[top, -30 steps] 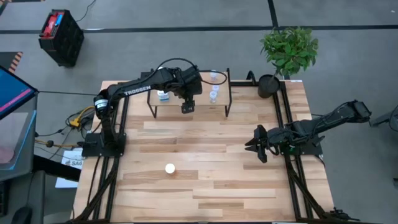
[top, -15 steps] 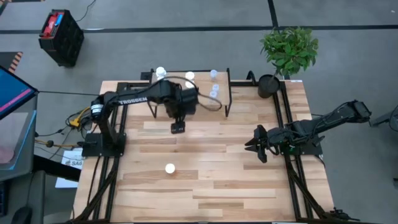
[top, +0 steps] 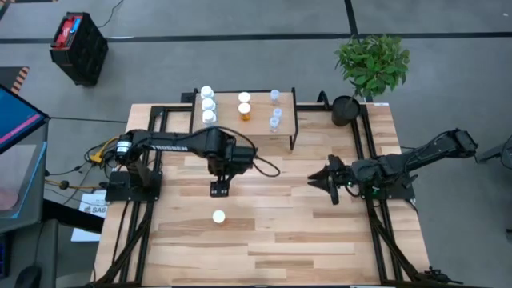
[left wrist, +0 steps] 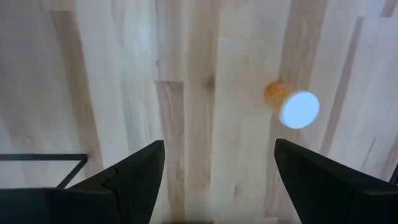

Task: Pick and place medicine bottles onto shelf by color
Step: Adjust the transparent pill bottle on the shelf

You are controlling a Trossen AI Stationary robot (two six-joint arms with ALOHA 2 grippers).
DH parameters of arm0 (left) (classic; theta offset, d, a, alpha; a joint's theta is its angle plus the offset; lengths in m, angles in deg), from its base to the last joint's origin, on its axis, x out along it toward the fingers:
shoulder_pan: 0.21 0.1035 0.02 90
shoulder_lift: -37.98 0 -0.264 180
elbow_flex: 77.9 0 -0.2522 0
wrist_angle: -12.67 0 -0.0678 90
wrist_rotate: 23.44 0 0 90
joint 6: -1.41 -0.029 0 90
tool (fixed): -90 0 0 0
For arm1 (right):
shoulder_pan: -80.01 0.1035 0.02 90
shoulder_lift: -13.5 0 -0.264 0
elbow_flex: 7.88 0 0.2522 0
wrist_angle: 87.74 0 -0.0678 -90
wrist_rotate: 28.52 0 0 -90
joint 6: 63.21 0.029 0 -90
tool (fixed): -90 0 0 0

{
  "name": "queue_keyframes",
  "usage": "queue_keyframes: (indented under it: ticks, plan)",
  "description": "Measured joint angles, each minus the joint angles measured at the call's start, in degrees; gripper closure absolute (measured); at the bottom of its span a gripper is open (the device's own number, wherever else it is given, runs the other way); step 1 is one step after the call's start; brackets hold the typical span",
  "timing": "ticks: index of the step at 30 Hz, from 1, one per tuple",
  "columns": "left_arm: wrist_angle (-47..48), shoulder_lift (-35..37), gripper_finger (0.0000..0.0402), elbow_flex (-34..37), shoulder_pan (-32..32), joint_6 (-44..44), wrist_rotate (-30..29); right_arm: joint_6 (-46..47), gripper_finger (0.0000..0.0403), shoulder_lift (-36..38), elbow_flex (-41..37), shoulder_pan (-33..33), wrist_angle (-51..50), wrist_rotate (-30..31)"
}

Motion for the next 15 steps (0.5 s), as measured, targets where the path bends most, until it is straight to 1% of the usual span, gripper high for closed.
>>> queue_keyframes:
  ticks: [3,6,8,11,15]
  plan:
    - [0.0,0.35,0.0111,0.0,-1.28,0.55,-0.03,-3.32,0.0276,-0.01,0.7,-1.83,2.63,5.27]
    - [-0.09,1.26,0.0111,0.04,-2.52,0.92,-0.51,-6.73,0.0276,-0.75,3.76,-4.77,1.87,8.18]
    - [0.01,2.32,0.0111,0.04,-3.32,1.24,-1.3,-9.38,0.0276,-2.17,6.33,-7.41,1.11,8.33]
    - [-0.06,4.02,0.0111,0.04,-4.51,2.65,-4.28,-12.07,0.0276,-5.56,11.52,-12.4,-0.5,8.36]
    - [-0.53,6.75,0.0111,0.02,-5.68,5.03,-9.1,-13.85,0.0276,-12.07,19.77,-21.05,-7.74,8.27]
